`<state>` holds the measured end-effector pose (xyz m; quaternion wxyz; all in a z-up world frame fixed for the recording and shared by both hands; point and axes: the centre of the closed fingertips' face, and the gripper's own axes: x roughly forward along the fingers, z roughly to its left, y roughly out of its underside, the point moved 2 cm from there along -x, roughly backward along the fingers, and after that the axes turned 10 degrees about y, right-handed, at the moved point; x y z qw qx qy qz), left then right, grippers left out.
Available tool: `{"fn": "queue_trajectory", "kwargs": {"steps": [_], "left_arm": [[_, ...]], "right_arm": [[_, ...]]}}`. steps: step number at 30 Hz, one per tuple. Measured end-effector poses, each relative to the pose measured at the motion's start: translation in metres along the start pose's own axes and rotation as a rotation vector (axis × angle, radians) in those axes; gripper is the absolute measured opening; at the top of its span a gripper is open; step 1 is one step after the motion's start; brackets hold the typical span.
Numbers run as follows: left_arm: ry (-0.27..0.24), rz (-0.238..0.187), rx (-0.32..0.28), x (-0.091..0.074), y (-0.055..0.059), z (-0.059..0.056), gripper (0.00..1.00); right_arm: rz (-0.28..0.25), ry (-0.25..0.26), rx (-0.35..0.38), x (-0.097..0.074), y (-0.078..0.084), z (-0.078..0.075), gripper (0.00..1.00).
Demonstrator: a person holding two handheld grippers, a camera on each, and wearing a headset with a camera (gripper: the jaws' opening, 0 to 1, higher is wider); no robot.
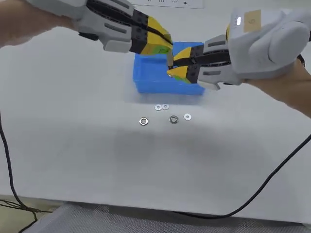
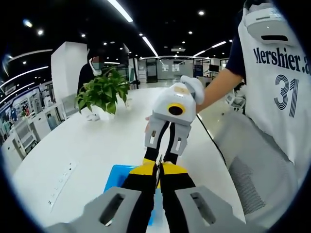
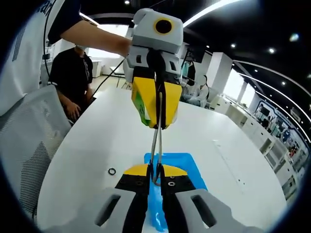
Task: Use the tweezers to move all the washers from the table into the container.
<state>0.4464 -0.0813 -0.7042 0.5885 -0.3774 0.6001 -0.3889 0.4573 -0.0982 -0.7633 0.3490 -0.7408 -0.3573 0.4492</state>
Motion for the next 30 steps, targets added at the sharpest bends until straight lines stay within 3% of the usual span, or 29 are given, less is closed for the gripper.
{"fn": "queue_trajectory", "kwargs": {"steps": [9,19,30], "left_arm": [[-0.020,-0.026,-0.014,0.006,0.015,0.029,0.07],[-0.012,0.012,-0.033,0.017,0.047,0.044,0.06],[0.003,0.011,-0.070,0.020,0.061,0.050,0.06]], "right_arm": [[0.023,-0.003,0.012,0.024,0.024,-0.027,0.09],[0.080,-0.052,0.029,0.048,0.055,-0.024,0.09],[0.095,-0.081,0.066,0.056,0.066,-0.019,0.09]]}}
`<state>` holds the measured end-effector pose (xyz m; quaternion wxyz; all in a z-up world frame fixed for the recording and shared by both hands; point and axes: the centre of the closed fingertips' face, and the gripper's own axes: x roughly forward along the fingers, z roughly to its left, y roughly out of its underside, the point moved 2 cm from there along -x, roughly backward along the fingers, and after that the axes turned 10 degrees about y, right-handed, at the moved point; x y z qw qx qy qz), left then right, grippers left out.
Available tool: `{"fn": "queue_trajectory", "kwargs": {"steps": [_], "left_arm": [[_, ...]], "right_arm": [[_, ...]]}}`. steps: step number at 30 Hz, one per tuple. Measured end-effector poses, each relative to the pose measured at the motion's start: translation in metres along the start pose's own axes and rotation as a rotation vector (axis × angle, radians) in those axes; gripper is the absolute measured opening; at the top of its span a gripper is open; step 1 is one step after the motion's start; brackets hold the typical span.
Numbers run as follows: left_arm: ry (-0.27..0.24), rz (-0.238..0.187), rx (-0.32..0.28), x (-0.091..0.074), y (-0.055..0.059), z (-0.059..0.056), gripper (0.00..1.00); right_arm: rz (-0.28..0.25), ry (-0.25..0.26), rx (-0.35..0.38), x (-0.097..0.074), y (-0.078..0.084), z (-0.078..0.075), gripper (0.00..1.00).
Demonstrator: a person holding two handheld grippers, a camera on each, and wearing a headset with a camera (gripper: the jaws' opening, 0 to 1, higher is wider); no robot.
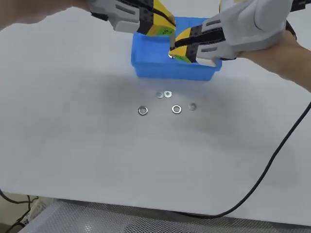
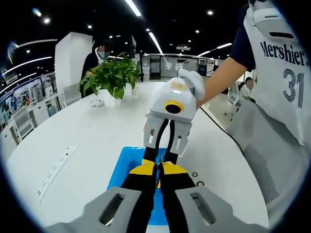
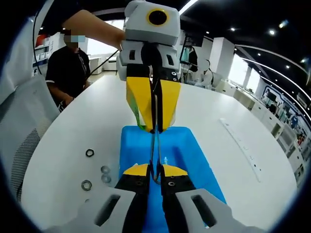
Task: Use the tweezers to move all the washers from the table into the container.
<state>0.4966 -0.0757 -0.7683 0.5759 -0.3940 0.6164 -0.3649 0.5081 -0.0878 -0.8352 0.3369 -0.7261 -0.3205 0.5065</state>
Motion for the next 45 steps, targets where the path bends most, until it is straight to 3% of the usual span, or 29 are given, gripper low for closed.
{"fn": "queue_trajectory", "kwargs": {"steps": [8,15,20,27,34,45], "left_arm": [[0.011,0.012,-0.009,0.005,0.008,0.004,0.06],[0.011,0.013,-0.001,0.005,0.007,0.005,0.06],[0.008,0.018,0.009,0.004,0.004,0.004,0.06],[0.002,0.020,0.042,-0.001,-0.009,-0.001,0.06],[0.000,0.001,0.053,-0.012,-0.032,-0.016,0.06],[0.005,0.001,0.116,-0.014,-0.059,-0.058,0.06]], "right_arm": [[0.024,-0.008,0.018,0.004,0.009,0.002,0.09],[0.020,0.003,0.011,0.003,0.009,0.000,0.10],[0.018,0.011,0.005,0.002,0.008,-0.001,0.11],[-0.003,0.035,-0.015,-0.008,-0.005,-0.003,0.11],[-0.052,0.051,-0.032,-0.025,-0.027,-0.001,0.12],[-0.084,0.045,-0.105,-0.061,-0.049,0.026,0.12]]}}
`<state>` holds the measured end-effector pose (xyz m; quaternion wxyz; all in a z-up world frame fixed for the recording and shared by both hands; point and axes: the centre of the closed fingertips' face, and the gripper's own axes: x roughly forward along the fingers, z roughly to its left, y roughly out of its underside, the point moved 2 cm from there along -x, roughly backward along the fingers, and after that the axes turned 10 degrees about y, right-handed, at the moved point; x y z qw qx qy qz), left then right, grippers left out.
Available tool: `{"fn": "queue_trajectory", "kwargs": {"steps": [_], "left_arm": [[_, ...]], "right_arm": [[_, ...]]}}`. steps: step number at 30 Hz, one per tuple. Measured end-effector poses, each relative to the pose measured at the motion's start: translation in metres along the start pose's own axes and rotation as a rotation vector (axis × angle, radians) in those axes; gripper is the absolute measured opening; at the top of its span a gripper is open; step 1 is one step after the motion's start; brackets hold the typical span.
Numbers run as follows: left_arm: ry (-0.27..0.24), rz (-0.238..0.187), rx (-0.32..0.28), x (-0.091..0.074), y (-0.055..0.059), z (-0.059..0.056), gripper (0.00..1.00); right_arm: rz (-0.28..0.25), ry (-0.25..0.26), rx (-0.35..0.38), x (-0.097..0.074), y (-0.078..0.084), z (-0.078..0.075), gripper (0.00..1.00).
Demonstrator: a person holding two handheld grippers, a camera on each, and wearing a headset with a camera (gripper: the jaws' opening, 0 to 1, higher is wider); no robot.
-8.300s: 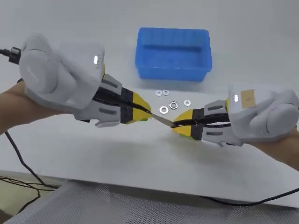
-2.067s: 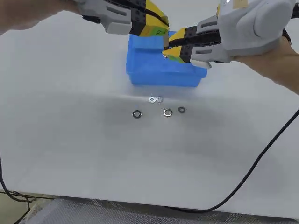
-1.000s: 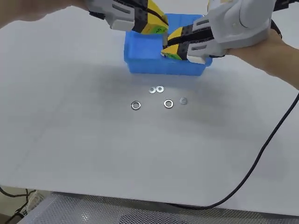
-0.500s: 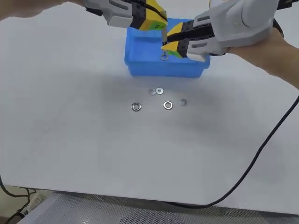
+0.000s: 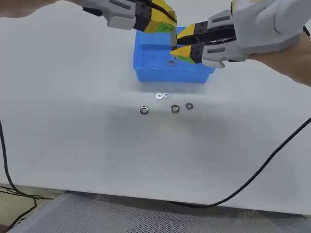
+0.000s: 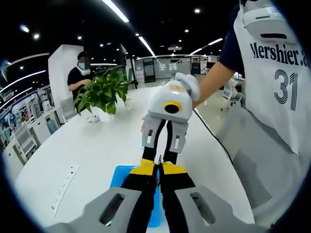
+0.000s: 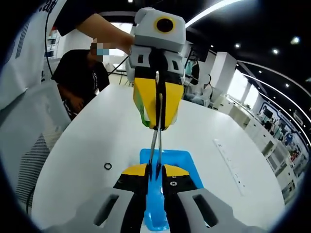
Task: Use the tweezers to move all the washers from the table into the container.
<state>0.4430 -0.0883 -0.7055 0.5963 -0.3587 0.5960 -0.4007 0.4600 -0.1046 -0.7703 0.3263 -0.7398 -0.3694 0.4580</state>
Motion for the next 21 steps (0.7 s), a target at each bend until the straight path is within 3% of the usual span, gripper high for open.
{"fn": "queue_trajectory", "kwargs": {"steps": [10,15,21], "left_arm": [[0.017,-0.004,-0.012,0.016,-0.003,-0.031,0.06],[0.022,-0.011,-0.070,0.028,0.009,-0.045,0.06],[0.034,0.007,-0.089,0.042,0.029,-0.061,0.06]], "right_arm": [[0.014,-0.025,0.000,-0.020,0.000,0.031,0.11],[0.032,-0.050,0.026,-0.020,0.013,0.051,0.11],[0.069,-0.089,0.045,-0.015,0.027,0.076,0.11]]}}
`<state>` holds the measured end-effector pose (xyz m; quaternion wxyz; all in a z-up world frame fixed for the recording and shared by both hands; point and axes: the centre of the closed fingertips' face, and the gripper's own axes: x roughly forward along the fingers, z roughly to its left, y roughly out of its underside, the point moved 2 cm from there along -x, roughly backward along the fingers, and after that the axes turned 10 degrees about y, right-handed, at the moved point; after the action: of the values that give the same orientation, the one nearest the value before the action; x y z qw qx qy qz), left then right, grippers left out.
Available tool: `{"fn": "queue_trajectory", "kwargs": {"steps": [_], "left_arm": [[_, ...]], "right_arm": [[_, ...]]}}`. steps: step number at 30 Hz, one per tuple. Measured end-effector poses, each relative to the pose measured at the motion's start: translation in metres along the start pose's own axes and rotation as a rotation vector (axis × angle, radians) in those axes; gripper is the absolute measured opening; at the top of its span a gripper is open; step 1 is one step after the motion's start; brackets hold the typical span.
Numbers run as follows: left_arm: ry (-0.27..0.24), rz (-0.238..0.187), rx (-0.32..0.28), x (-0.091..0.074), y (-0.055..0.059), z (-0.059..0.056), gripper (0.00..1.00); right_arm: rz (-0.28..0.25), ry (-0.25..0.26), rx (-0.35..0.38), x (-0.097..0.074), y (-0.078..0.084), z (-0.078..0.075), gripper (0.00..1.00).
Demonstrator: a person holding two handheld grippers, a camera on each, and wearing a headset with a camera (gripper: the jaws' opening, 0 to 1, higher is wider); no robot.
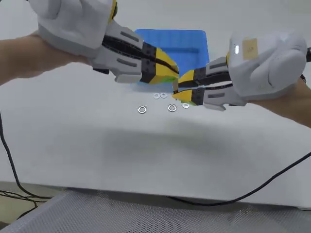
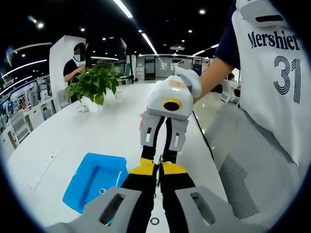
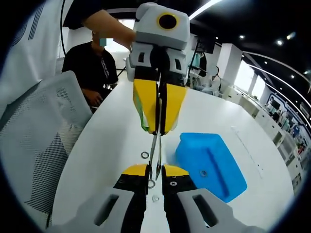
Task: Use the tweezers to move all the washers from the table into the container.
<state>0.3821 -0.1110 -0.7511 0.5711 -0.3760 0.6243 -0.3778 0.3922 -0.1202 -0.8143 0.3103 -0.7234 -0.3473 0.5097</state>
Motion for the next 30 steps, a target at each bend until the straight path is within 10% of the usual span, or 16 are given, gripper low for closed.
{"fn": "queue_trajectory", "kwargs": {"steps": [10,30], "left_arm": [[-0.014,0.023,-0.036,0.006,0.027,-0.001,0.06],[-0.017,-0.004,-0.035,0.012,0.022,0.005,0.06]], "right_arm": [[0.007,-0.022,0.043,0.012,0.009,0.011,0.11],[0.006,-0.004,0.083,0.015,0.017,0.006,0.11]]}}
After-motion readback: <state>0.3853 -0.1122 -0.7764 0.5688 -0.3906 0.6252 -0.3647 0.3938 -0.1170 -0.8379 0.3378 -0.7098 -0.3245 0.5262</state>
